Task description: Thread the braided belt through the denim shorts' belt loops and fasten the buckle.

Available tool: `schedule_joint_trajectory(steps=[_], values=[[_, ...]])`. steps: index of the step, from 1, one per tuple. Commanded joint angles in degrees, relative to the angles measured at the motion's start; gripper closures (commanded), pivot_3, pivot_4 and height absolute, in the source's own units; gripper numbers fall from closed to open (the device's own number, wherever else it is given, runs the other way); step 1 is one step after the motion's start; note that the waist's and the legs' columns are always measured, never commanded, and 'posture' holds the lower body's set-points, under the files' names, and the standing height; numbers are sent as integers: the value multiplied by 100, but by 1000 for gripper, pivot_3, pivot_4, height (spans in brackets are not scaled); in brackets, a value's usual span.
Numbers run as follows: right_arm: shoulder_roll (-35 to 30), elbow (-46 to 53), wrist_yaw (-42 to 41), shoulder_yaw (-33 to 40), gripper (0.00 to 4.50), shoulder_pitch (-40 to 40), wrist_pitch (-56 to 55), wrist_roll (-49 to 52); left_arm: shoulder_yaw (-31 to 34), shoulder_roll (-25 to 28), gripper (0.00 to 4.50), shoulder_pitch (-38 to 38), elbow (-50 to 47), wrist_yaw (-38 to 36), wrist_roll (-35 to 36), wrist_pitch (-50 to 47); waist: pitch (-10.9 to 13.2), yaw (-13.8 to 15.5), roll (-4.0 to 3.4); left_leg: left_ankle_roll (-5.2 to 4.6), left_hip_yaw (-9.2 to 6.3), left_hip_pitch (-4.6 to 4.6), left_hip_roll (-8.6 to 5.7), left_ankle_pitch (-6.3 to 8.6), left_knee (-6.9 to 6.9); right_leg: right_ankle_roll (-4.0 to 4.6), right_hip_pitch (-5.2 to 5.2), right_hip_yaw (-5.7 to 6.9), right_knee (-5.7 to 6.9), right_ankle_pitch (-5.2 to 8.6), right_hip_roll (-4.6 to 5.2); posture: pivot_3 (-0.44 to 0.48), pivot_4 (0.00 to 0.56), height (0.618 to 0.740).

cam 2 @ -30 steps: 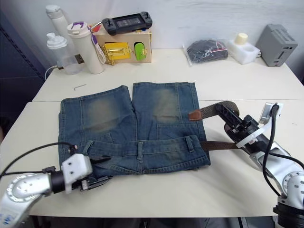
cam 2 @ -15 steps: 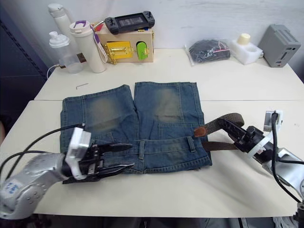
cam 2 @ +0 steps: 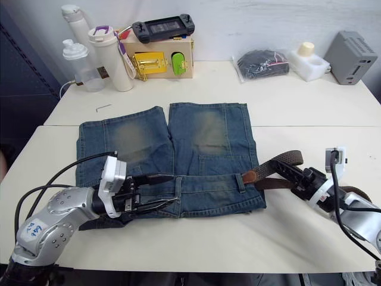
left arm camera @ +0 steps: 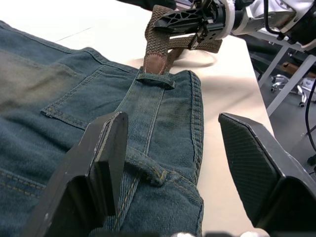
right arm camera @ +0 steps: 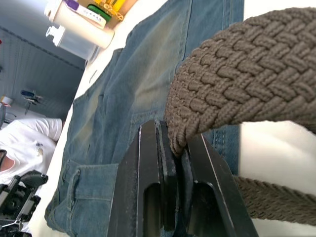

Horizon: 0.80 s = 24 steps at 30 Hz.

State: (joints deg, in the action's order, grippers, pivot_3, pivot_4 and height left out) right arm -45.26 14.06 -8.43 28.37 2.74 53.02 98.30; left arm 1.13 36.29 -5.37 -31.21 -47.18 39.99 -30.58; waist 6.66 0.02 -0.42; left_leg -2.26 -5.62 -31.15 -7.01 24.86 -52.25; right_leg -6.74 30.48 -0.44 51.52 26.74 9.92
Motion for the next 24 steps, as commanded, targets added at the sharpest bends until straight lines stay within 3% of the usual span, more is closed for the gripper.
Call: schedule_joint_trajectory(steps=[1,9,17,20,24], values=[[-76,227,-97,106,4500,52,85,126,11,16,1255,-18,-56,-71,-103,155,0,2,0,0,0,0,0,0,0,0,0,0,0,0,0,0,150,645],[58,497,-24,-149,4500,44,32,-292,45,-12,1255,-110,-84,-52,-51,112,0,-3,0,0,0,0,0,0,0,0,0,0,0,0,0,0,150,645],[738,946,543,-933,4500,-97,-135,-496,-85,-46,1255,-361,31,-85,-211,192,-1,-3,2,1,-1,1,0,0,1,0,0,0,0,0,0,0,150,645],[936,881,986,-1262,4500,-13,-61,-408,-359,-132,1255,-801,296,-209,-527,418,-1,10,6,3,-3,2,-1,-2,-1,0,-1,-1,2,0,-1,0,150,645],[1128,517,1409,-1429,4500,1,-42,-34,-1142,-251,1255,-1534,1085,-638,-1749,1641,-8,-4,17,2,-6,2,-10,-2,-3,0,-2,-3,6,0,2,0,150,645]])
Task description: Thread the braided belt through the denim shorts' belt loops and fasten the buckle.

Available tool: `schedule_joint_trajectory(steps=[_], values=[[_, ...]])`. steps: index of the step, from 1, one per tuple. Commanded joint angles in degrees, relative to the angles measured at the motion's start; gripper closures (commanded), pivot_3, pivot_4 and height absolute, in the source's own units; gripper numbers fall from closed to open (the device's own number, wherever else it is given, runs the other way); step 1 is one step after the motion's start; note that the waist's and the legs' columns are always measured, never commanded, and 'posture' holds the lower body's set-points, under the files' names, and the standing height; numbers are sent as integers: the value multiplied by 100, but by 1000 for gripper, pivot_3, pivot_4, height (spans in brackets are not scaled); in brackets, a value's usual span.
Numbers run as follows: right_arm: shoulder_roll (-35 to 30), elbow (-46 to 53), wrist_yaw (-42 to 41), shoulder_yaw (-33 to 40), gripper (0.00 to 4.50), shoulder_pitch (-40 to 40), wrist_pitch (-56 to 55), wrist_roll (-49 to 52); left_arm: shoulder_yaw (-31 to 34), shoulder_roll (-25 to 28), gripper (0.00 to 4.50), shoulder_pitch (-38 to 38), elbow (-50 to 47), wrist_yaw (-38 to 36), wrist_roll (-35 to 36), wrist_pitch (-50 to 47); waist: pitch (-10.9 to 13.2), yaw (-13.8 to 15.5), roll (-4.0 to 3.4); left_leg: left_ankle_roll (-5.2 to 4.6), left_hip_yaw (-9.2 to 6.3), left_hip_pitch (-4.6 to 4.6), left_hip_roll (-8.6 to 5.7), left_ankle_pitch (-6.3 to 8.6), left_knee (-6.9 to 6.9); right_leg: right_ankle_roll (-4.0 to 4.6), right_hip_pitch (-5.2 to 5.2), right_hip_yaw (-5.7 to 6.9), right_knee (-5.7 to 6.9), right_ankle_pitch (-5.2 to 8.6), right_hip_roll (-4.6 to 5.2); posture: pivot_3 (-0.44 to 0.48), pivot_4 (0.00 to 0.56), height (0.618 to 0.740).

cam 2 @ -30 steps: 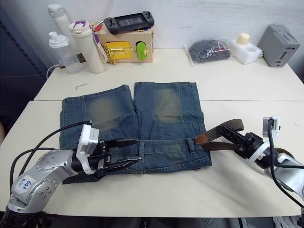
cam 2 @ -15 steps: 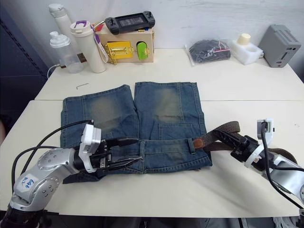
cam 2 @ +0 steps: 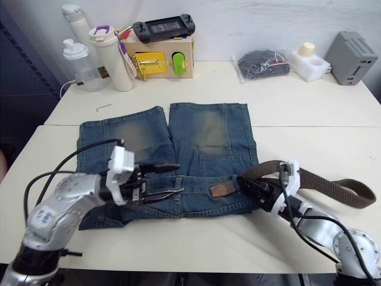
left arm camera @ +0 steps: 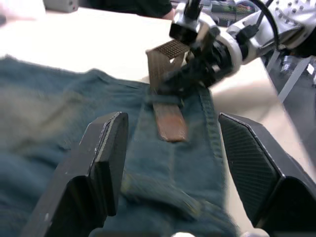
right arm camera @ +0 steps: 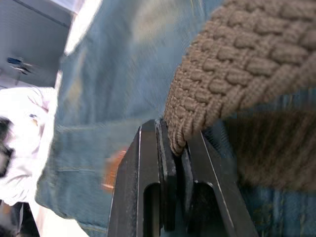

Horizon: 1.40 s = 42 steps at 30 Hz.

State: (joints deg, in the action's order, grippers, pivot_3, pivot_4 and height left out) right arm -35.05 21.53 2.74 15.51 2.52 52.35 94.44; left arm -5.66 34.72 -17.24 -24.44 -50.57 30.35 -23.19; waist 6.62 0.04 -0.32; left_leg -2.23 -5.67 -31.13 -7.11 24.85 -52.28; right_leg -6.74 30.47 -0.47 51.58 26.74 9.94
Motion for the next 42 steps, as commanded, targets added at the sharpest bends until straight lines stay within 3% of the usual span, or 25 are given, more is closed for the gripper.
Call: schedule_joint_trajectory(steps=[1,7,15,21,29,35,42], values=[[168,-365,411,-144,4500,-4,-11,535,-633,-168,1255,-521,652,-373,-1074,1288,-8,-9,14,0,0,0,0,0,0,0,1,1,1,0,0,0,150,645],[342,-1229,915,-196,4500,-233,-16,1257,-1595,-500,1255,-1439,2446,-683,-2846,4142,-46,-28,88,3,-1,4,2,-1,0,0,0,4,6,0,-1,0,150,645],[540,-1283,1065,-336,4500,-307,-40,1693,-1959,-1011,1255,-2197,4020,-264,-3908,5898,-84,-82,147,3,-5,9,5,-2,6,-2,0,5,7,-1,-4,0,150,645],[711,-1130,1082,-303,4500,-181,-160,1760,-2018,-1293,1255,-2597,4784,481,-4725,6449,-90,-147,156,3,-14,12,5,-2,10,-7,-4,4,12,-3,-7,0,150,645],[729,-998,1060,-297,4500,-75,-247,1763,-2018,-1414,1255,-2652,5070,995,-5053,6763,-92,-152,156,3,-17,24,0,-2,14,-10,-9,0,24,-5,-7,0,150,645],[748,-992,1024,-290,4500,-68,-272,1729,-2222,-1265,1255,-2665,5105,846,-5366,6651,-93,-151,156,3,-18,24,-2,-2,14,-11,-10,-1,24,-6,-6,0,150,645],[817,-974,998,-294,4500,-58,-308,1683,-2283,-1040,1255,-2598,4719,282,-5163,6032,-101,-171,153,4,-20,39,-2,-2,25,-12,-15,-1,26,-6,-6,0,150,645]])
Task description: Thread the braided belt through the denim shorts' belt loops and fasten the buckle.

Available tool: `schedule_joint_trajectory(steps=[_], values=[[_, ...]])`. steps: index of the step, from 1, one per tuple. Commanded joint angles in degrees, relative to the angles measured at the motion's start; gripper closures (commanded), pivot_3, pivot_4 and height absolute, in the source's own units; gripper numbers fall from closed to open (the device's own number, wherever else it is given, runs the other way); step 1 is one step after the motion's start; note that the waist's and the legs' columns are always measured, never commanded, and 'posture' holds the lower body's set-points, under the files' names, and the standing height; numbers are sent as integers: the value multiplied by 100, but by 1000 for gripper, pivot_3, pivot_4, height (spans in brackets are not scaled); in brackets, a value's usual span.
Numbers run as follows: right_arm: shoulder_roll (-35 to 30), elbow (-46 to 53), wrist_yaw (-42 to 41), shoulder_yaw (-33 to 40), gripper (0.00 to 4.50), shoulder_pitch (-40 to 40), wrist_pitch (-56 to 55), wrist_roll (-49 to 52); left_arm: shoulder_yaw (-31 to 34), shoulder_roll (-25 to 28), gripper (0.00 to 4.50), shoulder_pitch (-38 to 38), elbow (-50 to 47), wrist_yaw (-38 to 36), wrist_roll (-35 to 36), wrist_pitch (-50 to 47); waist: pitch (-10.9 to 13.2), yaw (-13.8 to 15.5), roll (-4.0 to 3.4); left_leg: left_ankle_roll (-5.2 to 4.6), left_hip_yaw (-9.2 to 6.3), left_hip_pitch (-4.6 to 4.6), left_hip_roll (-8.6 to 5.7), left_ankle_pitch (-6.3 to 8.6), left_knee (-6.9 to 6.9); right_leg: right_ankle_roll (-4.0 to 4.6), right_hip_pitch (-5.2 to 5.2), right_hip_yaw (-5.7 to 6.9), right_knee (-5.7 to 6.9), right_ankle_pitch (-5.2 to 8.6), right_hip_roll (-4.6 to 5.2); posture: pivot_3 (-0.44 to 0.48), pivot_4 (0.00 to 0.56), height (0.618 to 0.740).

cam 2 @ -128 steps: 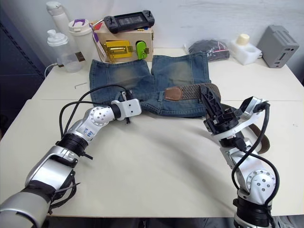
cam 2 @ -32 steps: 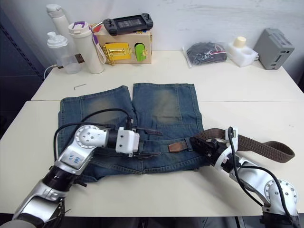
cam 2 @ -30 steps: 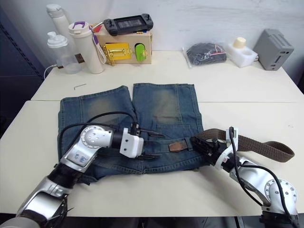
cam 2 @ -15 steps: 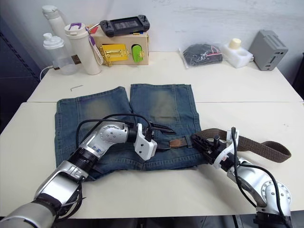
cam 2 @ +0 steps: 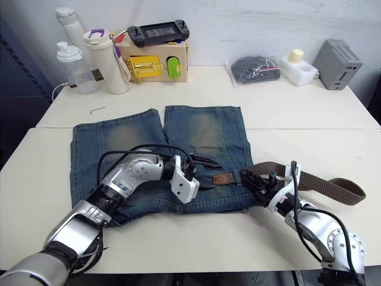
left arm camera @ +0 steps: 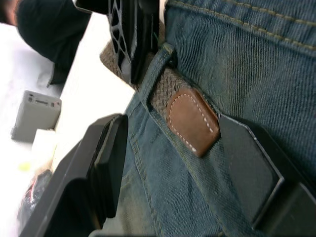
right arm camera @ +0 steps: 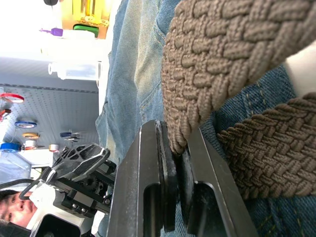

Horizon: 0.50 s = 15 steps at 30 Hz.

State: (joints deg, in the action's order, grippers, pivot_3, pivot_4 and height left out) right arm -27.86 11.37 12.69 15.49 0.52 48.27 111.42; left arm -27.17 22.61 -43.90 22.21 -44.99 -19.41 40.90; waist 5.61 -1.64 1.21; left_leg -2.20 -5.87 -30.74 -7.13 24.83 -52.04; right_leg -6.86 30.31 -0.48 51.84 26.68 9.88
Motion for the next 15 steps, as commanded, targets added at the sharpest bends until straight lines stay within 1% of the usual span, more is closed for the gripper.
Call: schedule_joint_trajectory(steps=[1,6,10,12,15], values=[[109,48,-6,-297,4500,149,98,-27,-116,176,1255,10,12,-281,-220,-466,0,-3,0,0,0,3,0,0,2,0,-3,0,0,0,0,0,150,645],[183,66,-39,-325,4500,177,66,-113,-265,261,1255,-317,-49,-322,-579,-653,0,-3,0,0,-1,8,0,0,2,0,-8,0,-1,0,-1,0,150,645],[230,85,-84,-345,4500,195,67,-193,-259,117,1255,-482,81,263,-833,-466,0,-10,0,0,0,28,0,0,11,0,-27,0,-3,0,-2,0,150,645],[260,95,-89,-359,4500,204,57,-232,-151,69,1255,-471,50,488,-756,-376,0,-6,0,0,0,33,0,0,13,0,-32,-1,-5,0,-2,0,150,645],[264,96,-105,-344,4500,205,50,-263,1,85,1255,-453,-86,634,-598,-344,0,-3,0,0,0,33,0,0,13,0,-34,0,-7,0,-2,0,150,645]])
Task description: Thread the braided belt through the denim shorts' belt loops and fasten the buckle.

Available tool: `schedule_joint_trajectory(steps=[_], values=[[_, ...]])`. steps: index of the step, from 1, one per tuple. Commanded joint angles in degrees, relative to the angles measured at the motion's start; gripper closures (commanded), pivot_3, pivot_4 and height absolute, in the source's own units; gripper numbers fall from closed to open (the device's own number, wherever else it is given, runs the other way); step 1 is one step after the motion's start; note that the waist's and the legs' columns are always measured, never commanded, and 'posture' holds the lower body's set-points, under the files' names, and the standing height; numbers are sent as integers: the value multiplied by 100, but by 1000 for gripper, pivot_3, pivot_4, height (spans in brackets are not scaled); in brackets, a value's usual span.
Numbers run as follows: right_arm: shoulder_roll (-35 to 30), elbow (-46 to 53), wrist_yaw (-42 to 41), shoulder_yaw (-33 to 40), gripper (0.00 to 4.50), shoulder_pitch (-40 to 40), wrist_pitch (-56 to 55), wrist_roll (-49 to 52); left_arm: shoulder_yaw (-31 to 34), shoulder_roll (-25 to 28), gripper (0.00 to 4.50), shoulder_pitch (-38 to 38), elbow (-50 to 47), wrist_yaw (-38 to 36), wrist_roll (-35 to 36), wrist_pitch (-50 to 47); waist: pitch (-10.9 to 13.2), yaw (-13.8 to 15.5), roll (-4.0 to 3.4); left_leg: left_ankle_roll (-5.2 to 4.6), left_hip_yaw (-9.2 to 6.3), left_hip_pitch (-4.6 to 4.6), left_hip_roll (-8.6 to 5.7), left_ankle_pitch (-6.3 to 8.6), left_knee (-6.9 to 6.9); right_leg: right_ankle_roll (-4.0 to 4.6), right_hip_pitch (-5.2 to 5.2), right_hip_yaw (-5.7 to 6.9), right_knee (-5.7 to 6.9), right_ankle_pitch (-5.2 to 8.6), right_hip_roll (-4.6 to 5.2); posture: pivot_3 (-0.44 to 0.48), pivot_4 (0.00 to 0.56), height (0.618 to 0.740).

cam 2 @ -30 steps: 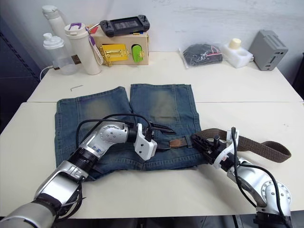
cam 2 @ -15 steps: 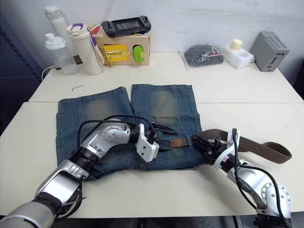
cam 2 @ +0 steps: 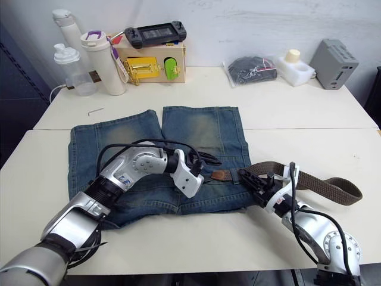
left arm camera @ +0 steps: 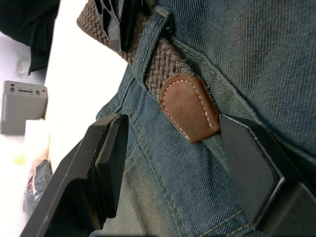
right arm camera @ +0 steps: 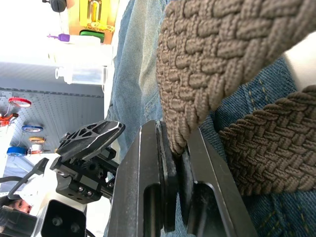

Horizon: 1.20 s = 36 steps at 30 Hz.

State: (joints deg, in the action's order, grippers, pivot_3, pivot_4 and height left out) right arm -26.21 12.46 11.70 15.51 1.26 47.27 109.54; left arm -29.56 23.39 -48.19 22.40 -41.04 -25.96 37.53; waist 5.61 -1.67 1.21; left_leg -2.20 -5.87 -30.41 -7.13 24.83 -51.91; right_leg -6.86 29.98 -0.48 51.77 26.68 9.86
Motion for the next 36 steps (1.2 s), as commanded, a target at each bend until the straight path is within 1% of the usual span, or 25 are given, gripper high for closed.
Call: schedule_joint_trajectory(steps=[1,5,9,12,16,20,22,28,34,36], values=[[99,-9,-17,-344,4500,132,150,-94,267,26,1255,-24,-126,261,84,6,0,1,0,0,0,0,0,0,0,0,0,0,0,0,0,0,150,645],[105,1,-22,-339,4500,143,139,-124,391,52,1255,-36,-114,450,226,217,0,2,0,0,0,0,0,0,0,0,1,0,0,0,0,0,150,645],[102,15,-2,-331,4500,152,128,-109,323,64,1255,32,-47,430,280,509,0,4,0,0,-1,0,-1,0,0,0,1,0,0,0,0,0,150,645],[107,28,23,-316,4500,166,111,-71,118,142,1255,150,23,199,322,796,0,2,0,0,-1,0,-1,0,0,0,1,0,0,0,0,0,150,645],[131,49,84,-257,4500,163,41,41,-53,287,1255,376,84,-188,422,862,0,0,0,1,-2,-1,0,0,0,0,3,0,1,0,0,0,150,645],[215,79,153,-156,4500,152,-82,292,-30,324,1255,410,183,-129,321,853,0,-2,-1,1,-3,0,0,1,0,0,2,0,1,0,0,0,150,645],[423,103,236,-45,4500,107,-137,345,-26,329,1255,405,185,-150,338,842,0,-6,-1,1,-3,0,0,0,0,0,2,0,1,0,0,0,150,645],[977,290,343,266,4500,-34,92,346,78,289,1255,300,278,217,67,826,3,-6,-5,1,-3,1,0,1,1,0,3,-2,2,0,-3,0,150,645],[1008,278,434,236,4500,81,379,346,186,198,1255,132,392,901,-316,924,4,1,-7,1,-3,1,-6,1,1,0,6,-8,8,0,-4,0,150,645],[1011,275,435,239,4500,94,393,346,199,187,1255,120,399,988,-342,930,4,1,-7,1,-3,0,-7,1,2,0,7,-9,9,0,-4,0,150,645]])
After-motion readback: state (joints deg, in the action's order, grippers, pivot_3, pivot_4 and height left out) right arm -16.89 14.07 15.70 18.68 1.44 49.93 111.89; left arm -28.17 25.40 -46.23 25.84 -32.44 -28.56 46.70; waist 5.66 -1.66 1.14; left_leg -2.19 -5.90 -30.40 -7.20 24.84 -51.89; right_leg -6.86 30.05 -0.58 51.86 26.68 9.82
